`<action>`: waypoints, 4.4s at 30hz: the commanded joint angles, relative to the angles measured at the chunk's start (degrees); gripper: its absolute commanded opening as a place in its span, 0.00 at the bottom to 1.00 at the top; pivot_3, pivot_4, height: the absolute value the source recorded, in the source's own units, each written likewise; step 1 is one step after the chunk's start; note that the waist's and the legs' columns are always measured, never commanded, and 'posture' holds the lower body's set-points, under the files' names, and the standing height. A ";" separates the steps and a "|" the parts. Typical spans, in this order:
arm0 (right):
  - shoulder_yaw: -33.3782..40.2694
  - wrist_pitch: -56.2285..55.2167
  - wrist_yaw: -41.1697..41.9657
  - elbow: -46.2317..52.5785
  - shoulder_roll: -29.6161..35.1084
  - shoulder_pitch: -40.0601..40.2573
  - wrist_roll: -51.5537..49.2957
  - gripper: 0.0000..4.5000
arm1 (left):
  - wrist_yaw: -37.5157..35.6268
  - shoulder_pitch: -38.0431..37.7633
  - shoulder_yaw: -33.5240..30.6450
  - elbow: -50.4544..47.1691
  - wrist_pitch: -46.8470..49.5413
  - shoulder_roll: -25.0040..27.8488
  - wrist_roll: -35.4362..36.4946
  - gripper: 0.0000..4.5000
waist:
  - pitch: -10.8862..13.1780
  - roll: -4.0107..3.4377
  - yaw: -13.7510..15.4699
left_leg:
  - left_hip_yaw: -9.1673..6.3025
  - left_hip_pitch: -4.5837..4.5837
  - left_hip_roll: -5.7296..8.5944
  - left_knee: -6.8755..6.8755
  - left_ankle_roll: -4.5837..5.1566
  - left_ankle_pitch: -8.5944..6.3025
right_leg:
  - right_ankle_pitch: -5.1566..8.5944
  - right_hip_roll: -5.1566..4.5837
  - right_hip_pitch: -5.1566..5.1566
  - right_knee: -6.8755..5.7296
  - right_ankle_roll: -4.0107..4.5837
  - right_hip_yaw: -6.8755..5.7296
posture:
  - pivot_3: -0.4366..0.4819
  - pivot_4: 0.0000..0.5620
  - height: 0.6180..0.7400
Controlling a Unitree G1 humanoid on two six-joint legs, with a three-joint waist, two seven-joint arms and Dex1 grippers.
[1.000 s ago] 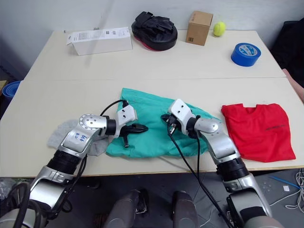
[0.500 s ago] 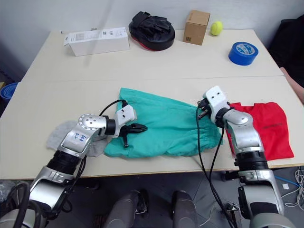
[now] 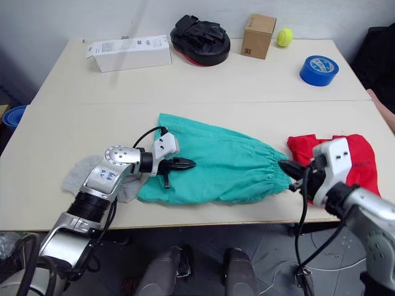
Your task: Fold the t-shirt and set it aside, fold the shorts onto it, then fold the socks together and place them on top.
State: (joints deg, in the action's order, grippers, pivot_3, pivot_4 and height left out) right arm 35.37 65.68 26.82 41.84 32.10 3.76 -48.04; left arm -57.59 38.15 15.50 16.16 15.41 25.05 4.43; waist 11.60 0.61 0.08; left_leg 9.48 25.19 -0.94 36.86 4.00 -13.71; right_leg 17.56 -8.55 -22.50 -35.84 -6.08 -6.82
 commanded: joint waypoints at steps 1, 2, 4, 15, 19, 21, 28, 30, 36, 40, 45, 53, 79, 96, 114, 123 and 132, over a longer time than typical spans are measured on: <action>4.55 4.69 -6.72 7.37 -3.55 6.15 -9.43 0.09 | -0.65 1.26 1.97 2.16 -4.29 -0.94 -2.10 0.00 | 0.00 0.00 0.17 | 0.02 0.01 0.01 -0.08 0.00 0.00 | 0.00 0.00 -0.03 0.03 0.00 0.02 | 0.48 0.27 1.00; 4.76 5.22 -8.85 8.15 -4.85 7.98 -12.09 0.13 | -0.53 1.55 1.99 2.74 -4.53 -1.37 -2.12 0.00 | -0.01 -0.01 0.31 | 0.01 -0.01 0.01 -0.16 -0.02 0.01 | 0.00 0.00 -0.02 0.10 0.00 0.01 | 0.48 0.27 1.00; 4.55 5.31 -12.52 9.10 -6.37 11.15 -16.39 0.27 | -0.50 2.07 2.04 3.67 -5.03 -2.04 -2.18 0.00 | -0.02 -0.02 0.34 | 0.02 -0.03 0.04 -0.35 -0.04 0.04 | 0.00 0.00 -0.02 0.21 0.00 0.04 | 0.48 0.27 1.00; -1.62 -6.35 -38.36 -1.84 -9.73 15.82 -41.42 0.99 | -1.00 3.60 2.11 5.86 -6.87 -3.90 -3.48 0.00 | -0.06 -0.02 0.38 | 0.11 -0.10 0.06 -0.67 -0.06 0.08 | 0.01 0.03 -0.06 0.38 0.02 0.08 | 0.48 0.27 1.00; -6.54 -11.50 -43.96 -6.83 -9.33 14.12 -47.81 0.99 | -1.00 3.38 2.05 5.21 -6.75 -3.93 -3.66 0.00 | -0.06 -0.02 0.19 | 0.12 -0.10 0.06 -0.66 -0.03 0.10 | 0.00 0.03 -0.06 0.37 0.01 0.08 | 0.48 0.27 1.00; -8.72 -13.78 -46.13 -9.26 -9.33 12.86 -49.89 0.99 | -0.91 3.32 2.02 4.95 -6.79 -3.78 -3.79 0.00 | -0.06 -0.02 0.00 | 0.12 -0.11 0.06 -0.65 -0.01 0.11 | 0.00 0.03 -0.05 0.37 0.01 0.09 | 0.48 0.27 1.00; -14.02 -20.99 -50.93 -20.26 -11.90 4.27 -50.78 0.99 | -0.77 2.31 1.56 2.69 -5.73 -2.82 -4.08 0.00 | -0.19 0.20 -0.55 | 0.14 -0.17 0.02 -0.66 0.23 0.16 | -0.18 0.08 -0.01 0.38 0.02 0.12 | 0.48 0.27 1.00; -15.92 -21.43 -50.46 -22.72 -12.43 1.69 -49.26 0.99 | -0.68 1.97 1.41 2.04 -5.27 -2.57 -4.14 0.00 | -0.20 0.22 -0.58 | 0.14 -0.17 0.01 -0.66 0.22 0.17 | -0.22 0.08 -0.02 0.39 0.07 0.13 | 0.48 0.27 1.00; -19.57 -22.64 -48.02 -26.31 -13.73 -3.17 -43.48 0.91 | 0.08 1.89 1.13 1.37 -4.26 -2.39 -4.26 0.00 | -0.40 0.45 -1.46 | 0.14 -0.19 -0.01 -0.71 0.17 0.20 | -0.23 0.07 -0.03 0.40 0.08 0.15 | 0.48 0.27 1.00; -18.51 -23.92 -45.99 -26.50 -12.86 -5.03 -39.61 0.61 | 1.51 2.71 0.52 2.10 -3.09 -3.11 -4.07 0.00 | -0.41 0.44 -1.68 | 0.14 -0.17 -0.01 -0.75 0.14 0.22 | -0.23 0.07 -0.07 0.40 0.07 0.15 | 0.48 0.27 1.00; -17.37 -23.94 -41.53 -26.42 -9.48 -7.70 -33.81 0.19 | 2.18 2.69 0.65 2.76 -2.92 -3.40 -4.24 0.00 | -0.41 0.42 -1.57 | 0.17 -0.12 0.02 -0.74 0.01 0.31 | -0.23 0.04 -0.12 0.40 0.07 0.15 | 0.48 0.27 1.00; -23.23 -23.45 -26.03 -21.46 -1.20 -15.29 -19.79 0.01 | 2.49 2.54 0.55 3.03 -2.85 -3.61 -4.23 0.00 | -0.38 0.37 -1.47 | 0.21 -0.04 0.03 -0.76 0.02 0.33 | -0.23 0.03 -0.21 0.40 0.05 0.12 | 0.48 0.27 1.00; -57.95 -35.39 14.51 -30.06 -5.70 -38.74 22.68 0.00 | 7.45 -6.90 -7.46 -16.14 11.65 2.92 0.56 0.12 | -0.37 0.35 -2.12 | 0.32 -0.17 -0.01 -0.69 -0.07 0.33 | -0.39 0.02 -0.33 0.03 -0.13 0.00 | 0.48 0.27 1.00; -59.56 -40.79 30.35 -35.72 -12.29 -41.09 26.40 0.49 | 4.75 -22.50 -30.07 -35.56 27.61 22.42 17.29 0.91 | -0.37 0.37 -1.68 | 0.46 0.11 0.01 -0.82 -0.34 0.41 | -0.36 0.04 -0.92 -0.14 -0.07 0.20 | 0.48 0.27 1.00; -43.86 -27.37 34.35 -32.87 -2.04 -41.98 15.36 0.81 | 5.25 4.21 -19.33 -28.42 31.35 15.56 24.92 0.91 | -0.37 0.38 -1.85 | 0.66 0.09 0.02 -0.96 -0.38 0.42 | -0.40 0.13 -1.00 -0.13 -0.02 0.14 | 0.48 0.27 1.00; -52.78 -40.47 31.33 -37.28 -6.93 -42.54 28.53 0.11 | 3.03 2.34 0.36 -13.02 6.52 18.81 1.60 0.82 | -0.37 0.38 -1.89 | 0.91 0.09 -0.04 -0.84 -0.36 0.43 | -0.41 0.14 -1.15 -0.18 -0.01 -0.02 | 0.48 0.27 1.00; -61.60 -52.84 35.27 -49.61 -9.82 -42.52 40.13 0.00 | 1.71 -3.28 1.02 -9.90 2.20 17.01 -1.85 0.21 | -0.37 0.38 -1.72 | 0.89 0.17 -0.02 -0.79 -0.31 0.39 | -0.41 0.09 -1.16 -0.20 -0.01 -0.11 | 0.48 0.27 1.00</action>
State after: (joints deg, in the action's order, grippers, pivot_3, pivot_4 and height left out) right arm -25.97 14.99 60.45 -8.07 21.14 -39.32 -8.98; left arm -55.81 36.00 16.55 6.88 17.45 42.01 3.99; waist 11.23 0.99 -1.64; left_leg 10.37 25.36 -0.96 36.08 3.69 -13.32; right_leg 17.14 -8.47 -23.64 -36.04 -6.09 -6.92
